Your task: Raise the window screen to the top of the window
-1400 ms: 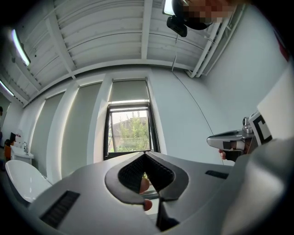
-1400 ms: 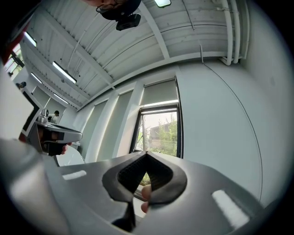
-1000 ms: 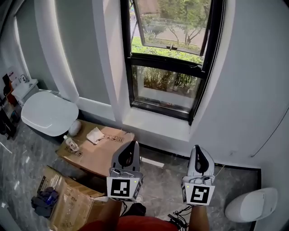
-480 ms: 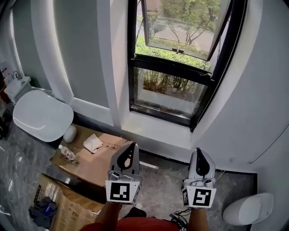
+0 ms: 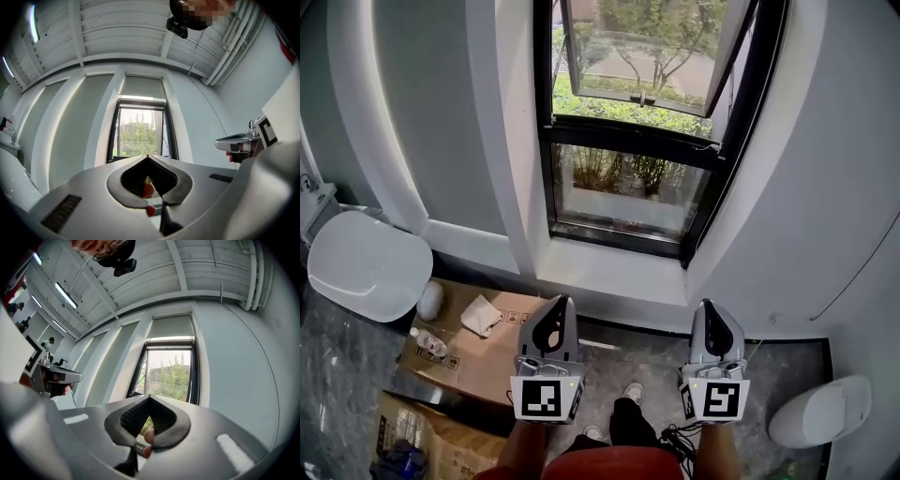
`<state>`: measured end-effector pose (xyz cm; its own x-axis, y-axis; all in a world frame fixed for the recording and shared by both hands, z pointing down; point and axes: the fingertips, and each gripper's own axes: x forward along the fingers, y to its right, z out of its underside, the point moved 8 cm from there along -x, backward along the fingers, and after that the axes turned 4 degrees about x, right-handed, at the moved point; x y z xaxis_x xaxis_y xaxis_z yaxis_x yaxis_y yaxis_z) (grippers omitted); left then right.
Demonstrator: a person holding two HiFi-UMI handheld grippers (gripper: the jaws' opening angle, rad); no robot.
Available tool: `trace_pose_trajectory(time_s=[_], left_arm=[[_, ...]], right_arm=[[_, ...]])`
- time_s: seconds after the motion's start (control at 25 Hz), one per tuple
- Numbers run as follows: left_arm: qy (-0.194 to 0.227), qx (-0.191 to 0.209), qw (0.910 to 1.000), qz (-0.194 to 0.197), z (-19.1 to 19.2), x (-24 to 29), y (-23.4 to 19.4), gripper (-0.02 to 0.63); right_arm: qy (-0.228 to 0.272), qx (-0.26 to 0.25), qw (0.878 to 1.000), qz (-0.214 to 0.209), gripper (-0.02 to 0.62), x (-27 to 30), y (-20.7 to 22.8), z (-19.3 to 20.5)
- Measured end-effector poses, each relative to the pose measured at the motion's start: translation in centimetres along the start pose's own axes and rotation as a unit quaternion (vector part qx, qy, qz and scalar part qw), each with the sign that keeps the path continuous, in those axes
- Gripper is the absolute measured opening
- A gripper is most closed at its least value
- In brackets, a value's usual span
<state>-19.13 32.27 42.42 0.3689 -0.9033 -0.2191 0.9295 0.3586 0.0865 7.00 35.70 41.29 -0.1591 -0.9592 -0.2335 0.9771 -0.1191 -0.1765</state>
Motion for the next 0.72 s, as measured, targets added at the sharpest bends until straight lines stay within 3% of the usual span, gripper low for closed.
trace_pose_trajectory(time_s=[0.44,0.72], left_arm=[[-0.015,0.006,0.9999,0.006,1.3,5.1,-1.0,0.005],[-0.025,0.016,0.9995,0.012,2.9,10.6,-0.6,0.005]], right_arm=[[0.012,0.017,1.000,0.017,0.008,4.7,1.7,1.9],[0.002,0.037,0.999,0.034,0.009,8.5,5.5,4.6]])
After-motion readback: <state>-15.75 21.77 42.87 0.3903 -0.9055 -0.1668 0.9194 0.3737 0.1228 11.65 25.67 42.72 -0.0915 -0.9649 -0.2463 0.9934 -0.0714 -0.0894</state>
